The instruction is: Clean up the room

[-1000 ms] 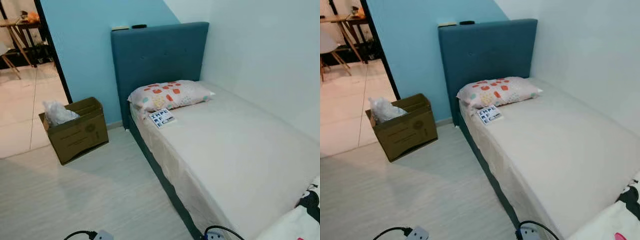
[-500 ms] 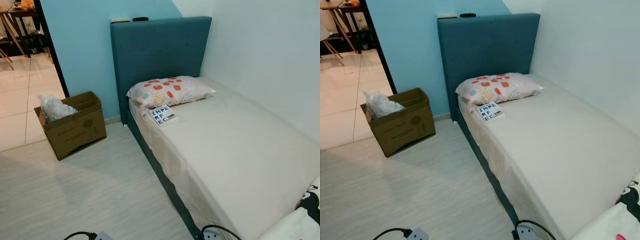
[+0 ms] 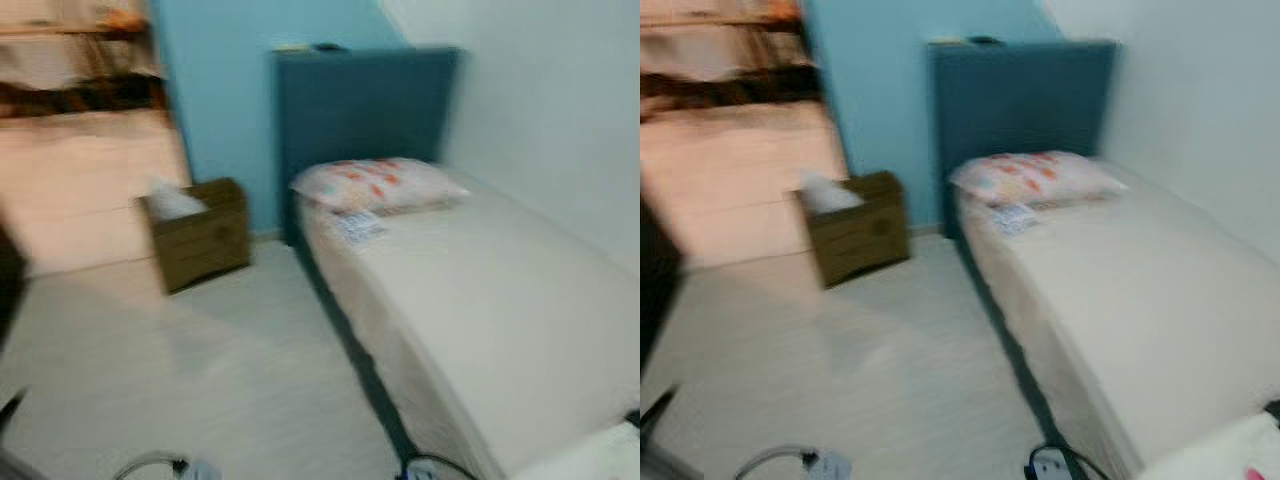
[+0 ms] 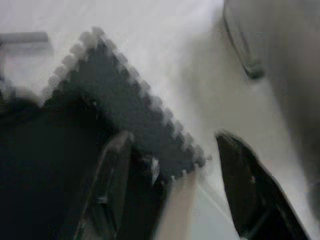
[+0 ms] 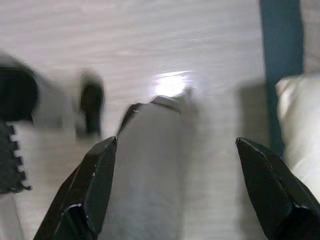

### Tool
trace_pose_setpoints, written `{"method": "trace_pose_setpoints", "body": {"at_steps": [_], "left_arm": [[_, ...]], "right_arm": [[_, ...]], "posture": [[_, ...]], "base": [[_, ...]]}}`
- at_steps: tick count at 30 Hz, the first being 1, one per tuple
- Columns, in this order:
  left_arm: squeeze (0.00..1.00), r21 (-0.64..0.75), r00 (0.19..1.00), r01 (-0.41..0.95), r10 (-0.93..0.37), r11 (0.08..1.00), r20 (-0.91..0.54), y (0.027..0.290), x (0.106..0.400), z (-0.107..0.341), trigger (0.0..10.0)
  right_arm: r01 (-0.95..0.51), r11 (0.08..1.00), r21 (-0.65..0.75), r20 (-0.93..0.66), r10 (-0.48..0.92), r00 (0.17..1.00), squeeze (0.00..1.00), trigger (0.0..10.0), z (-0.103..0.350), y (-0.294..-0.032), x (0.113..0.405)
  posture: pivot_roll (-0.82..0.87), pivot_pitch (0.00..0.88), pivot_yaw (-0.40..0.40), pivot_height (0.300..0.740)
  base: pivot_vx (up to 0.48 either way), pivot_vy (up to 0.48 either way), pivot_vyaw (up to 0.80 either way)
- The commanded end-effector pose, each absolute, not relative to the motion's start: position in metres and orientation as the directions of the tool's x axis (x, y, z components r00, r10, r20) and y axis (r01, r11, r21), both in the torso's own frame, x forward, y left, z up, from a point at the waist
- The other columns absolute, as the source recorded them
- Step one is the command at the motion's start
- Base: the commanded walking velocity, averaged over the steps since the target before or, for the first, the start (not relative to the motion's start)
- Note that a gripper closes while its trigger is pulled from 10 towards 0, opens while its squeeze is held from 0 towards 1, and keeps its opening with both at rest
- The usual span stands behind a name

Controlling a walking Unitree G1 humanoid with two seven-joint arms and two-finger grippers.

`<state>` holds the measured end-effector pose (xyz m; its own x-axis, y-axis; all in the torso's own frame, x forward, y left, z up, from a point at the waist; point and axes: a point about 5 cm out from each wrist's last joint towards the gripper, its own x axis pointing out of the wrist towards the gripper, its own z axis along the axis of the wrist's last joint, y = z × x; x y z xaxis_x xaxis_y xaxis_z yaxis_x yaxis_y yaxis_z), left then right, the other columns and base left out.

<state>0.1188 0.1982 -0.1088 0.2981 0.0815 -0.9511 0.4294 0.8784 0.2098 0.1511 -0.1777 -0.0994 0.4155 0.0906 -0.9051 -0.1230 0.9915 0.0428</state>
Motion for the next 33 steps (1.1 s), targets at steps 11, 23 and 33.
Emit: {"method": "trace_pose_setpoints", "body": {"at_steps": [11,23,33], "left_arm": [[0.0,0.201,0.318,0.445,0.056,0.873,-0.946,0.192,0.128,-0.107,10.0],[0.0,0.167,0.336,0.385,0.031,0.908,-0.942,0.189,0.133,-0.105,10.0],[0.0,0.144,0.321,0.385,0.013,0.912,-0.947,0.184,0.129,-0.107,10.0]], "right_arm": [[-0.116,0.992,0.056,-0.915,0.097,0.391,0.0,10.0,-0.102,-0.169,0.146],[-0.115,0.991,0.067,-0.912,0.108,0.396,0.0,10.0,-0.103,-0.162,0.147],[-0.091,0.995,0.037,-0.916,0.07,0.396,0.0,10.0,-0.102,-0.19,0.14]], "posture": [[0.04,0.0,-0.044,0.697],[0.03,0.0,-0.04,0.697],[0.01,0.0,-0.035,0.697]], "base": [[-0.463,0.0,0.0],[-0.073,-0.078,0.0],[0.0,-0.469,0.0]]}}
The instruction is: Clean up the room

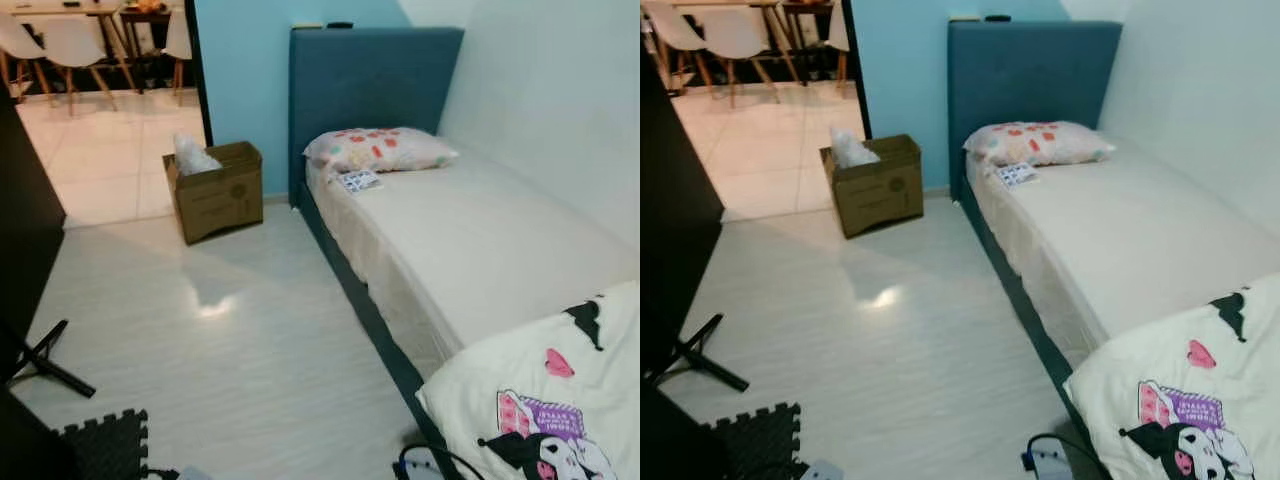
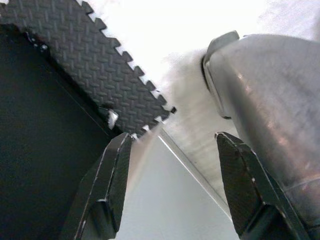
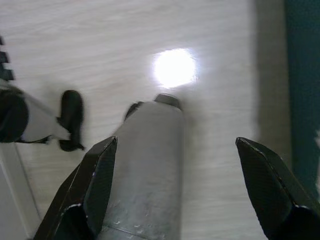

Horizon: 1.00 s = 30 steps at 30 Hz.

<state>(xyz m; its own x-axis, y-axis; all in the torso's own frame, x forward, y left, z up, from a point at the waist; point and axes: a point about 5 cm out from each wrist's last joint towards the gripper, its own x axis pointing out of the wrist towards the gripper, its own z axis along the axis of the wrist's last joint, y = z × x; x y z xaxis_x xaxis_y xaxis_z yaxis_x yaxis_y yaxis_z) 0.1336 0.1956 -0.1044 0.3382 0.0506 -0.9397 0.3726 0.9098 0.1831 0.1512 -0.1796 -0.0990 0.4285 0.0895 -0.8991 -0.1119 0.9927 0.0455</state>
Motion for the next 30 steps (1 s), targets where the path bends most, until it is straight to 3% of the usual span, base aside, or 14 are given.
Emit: {"method": "trace_pose_setpoints", "body": {"at_steps": [1,6,21,27,30], "left_arm": [[0.0,0.144,0.321,0.385,0.013,0.912,-0.947,0.184,0.129,-0.107,10.0],[0.0,0.138,0.321,0.386,0.007,0.912,-0.947,0.182,0.129,-0.108,10.0],[0.0,0.136,0.319,0.374,0.011,0.918,-0.948,0.18,0.132,-0.107,10.0],[0.0,0.126,0.316,0.373,0.002,0.919,-0.949,0.174,0.13,-0.108,10.0],[0.0,0.127,0.309,0.39,0.0,0.912,-0.951,0.175,0.128,-0.109,10.0]], "right_arm": [[-0.091,0.995,0.037,-0.916,0.07,0.396,0.0,10.0,-0.102,-0.19,0.14],[-0.1,0.995,0.022,-0.914,0.061,0.401,0.0,10.0,-0.101,-0.193,0.143],[-0.203,0.978,-0.038,-0.897,0.056,0.438,0.0,10.0,-0.096,-0.186,0.157],[-0.243,0.967,-0.077,-0.848,0.064,0.526,0.0,10.0,-0.091,-0.183,0.166],[-0.233,0.959,-0.161,-0.788,0.017,0.616,0.0,10.0,-0.084,-0.19,0.175]], "posture": [[0.01,0.0,-0.035,0.697],[0.0,0.0,-0.031,0.697],[-0.02,0.0,-0.036,0.697],[-0.06,0.0,-0.028,0.697],[-0.08,0.0,-0.013,0.697]], "base": [[0.0,-0.469,0.0],[0.0,-0.389,0.0],[0.0,0.0,0.0],[0.0,0.0,0.0],[0.0,0.0,0.0]]}}
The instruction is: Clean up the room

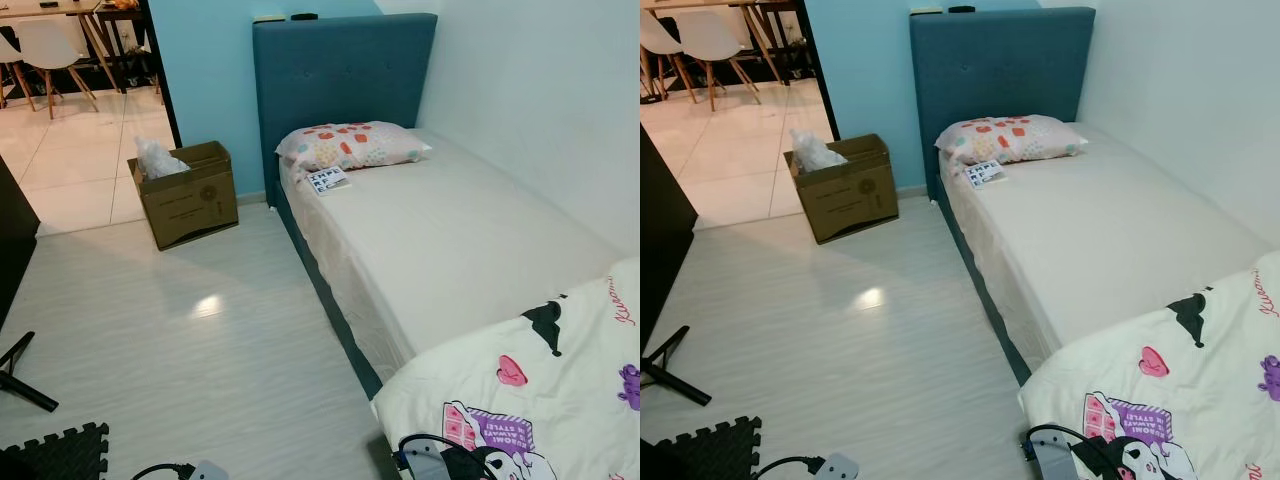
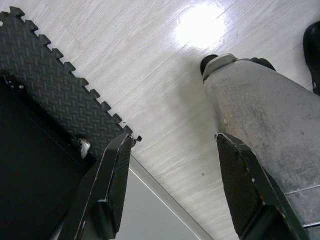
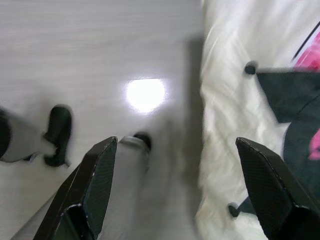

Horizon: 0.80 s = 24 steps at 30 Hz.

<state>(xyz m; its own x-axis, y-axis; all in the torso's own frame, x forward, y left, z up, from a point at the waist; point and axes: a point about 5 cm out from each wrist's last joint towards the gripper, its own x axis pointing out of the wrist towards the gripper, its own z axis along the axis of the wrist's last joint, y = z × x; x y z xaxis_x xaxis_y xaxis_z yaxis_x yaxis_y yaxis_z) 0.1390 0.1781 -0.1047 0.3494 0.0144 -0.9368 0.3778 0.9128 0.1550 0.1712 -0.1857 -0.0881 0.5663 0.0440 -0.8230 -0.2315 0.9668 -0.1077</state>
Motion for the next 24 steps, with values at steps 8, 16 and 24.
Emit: {"method": "trace_pose_setpoints", "body": {"at_steps": [8,16,24], "left_arm": [[0.0,0.144,0.314,0.415,0.007,0.899,-0.949,0.18,0.132,-0.107,10.0],[0.0,0.151,0.321,0.419,0.009,0.895,-0.947,0.182,0.134,-0.106,10.0],[0.0,0.154,0.327,0.41,0.012,0.899,-0.945,0.184,0.136,-0.105,10.0]], "right_arm": [[-0.003,0.876,-0.482,-0.528,-0.288,0.799,0.0,10.0,-0.051,-0.244,0.196],[0.215,0.669,-0.711,-0.351,-0.603,0.717,0.0,10.0,-0.037,-0.295,0.174],[0.249,0.576,-0.779,-0.307,-0.696,0.649,0.0,10.0,-0.037,-0.313,0.157]], "posture": [[-0.12,0.0,0.001,0.697],[-0.12,0.0,-0.002,0.697],[-0.1,0.0,-0.013,0.697]], "base": [[0.0,0.0,0.0],[0.0,0.0,0.0],[0.0,0.0,0.0]]}}
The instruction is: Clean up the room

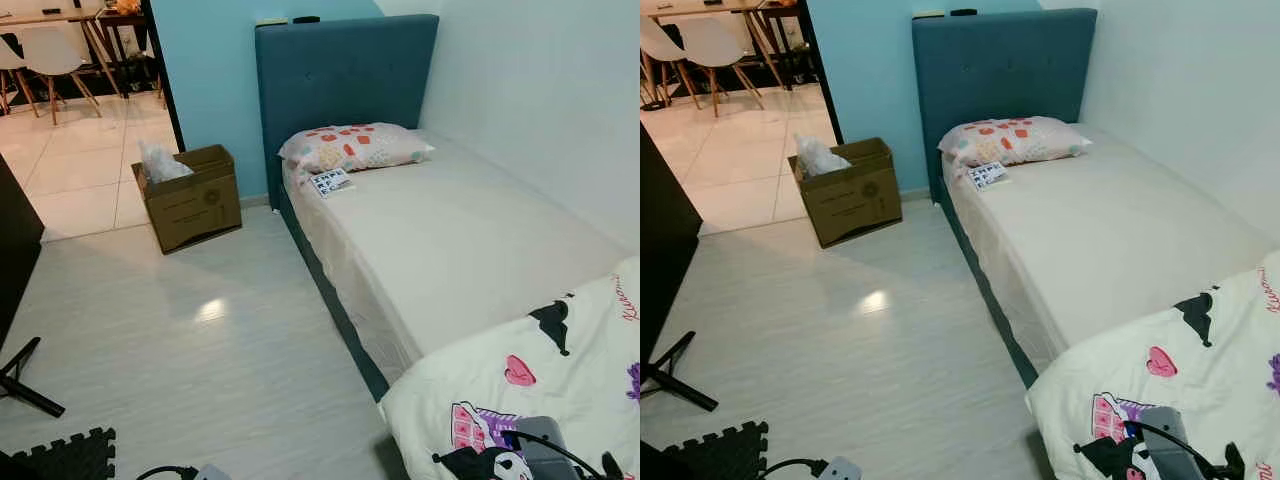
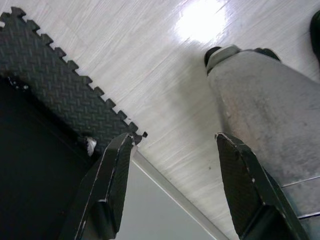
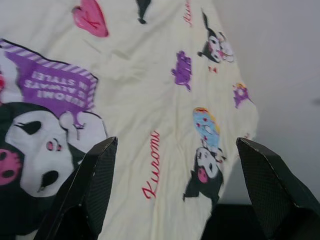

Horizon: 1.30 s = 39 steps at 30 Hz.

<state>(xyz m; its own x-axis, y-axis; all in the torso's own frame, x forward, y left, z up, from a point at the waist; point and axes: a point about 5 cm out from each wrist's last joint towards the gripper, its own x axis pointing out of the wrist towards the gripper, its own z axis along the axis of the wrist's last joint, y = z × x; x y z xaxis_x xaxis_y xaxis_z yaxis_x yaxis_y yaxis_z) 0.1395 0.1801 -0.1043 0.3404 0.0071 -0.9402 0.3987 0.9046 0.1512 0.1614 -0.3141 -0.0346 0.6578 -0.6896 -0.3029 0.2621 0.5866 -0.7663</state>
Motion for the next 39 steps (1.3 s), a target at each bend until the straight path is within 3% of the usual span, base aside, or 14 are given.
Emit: {"method": "trace_pose_setpoints", "body": {"at_steps": [1,5,11,39], "left_arm": [[0.0,0.155,0.328,0.402,0.016,0.902,-0.945,0.185,0.137,-0.105,10.0],[0.0,0.16,0.324,0.384,0.03,0.909,-0.946,0.189,0.135,-0.105,10.0],[0.0,0.165,0.319,0.388,0.036,0.907,-0.947,0.192,0.134,-0.105,10.0],[0.0,0.16,0.354,0.375,0.018,0.913,-0.935,0.184,0.149,-0.101,10.0]], "right_arm": [[0.317,0.584,-0.747,-0.301,-0.722,0.623,0.0,10.0,-0.038,-0.313,0.153],[0.44,0.58,-0.686,-0.315,-0.782,0.538,0.0,10.0,-0.044,-0.311,0.138],[0.456,0.533,-0.713,-0.296,-0.818,0.493,0.0,10.0,-0.044,-0.312,0.138],[0.455,0.567,-0.687,-0.325,-0.8,0.505,0.0,10.0,-0.034,-0.32,0.164]], "posture": [[-0.09,0.0,-0.019,0.697],[-0.09,0.0,-0.018,0.697],[-0.09,0.0,0.0,0.697],[-0.09,0.0,0.018,0.697]], "base": [[0.0,0.0,0.0],[0.0,0.0,0.0],[0.0,0.0,0.0],[0.0,0.0,0.0]]}}
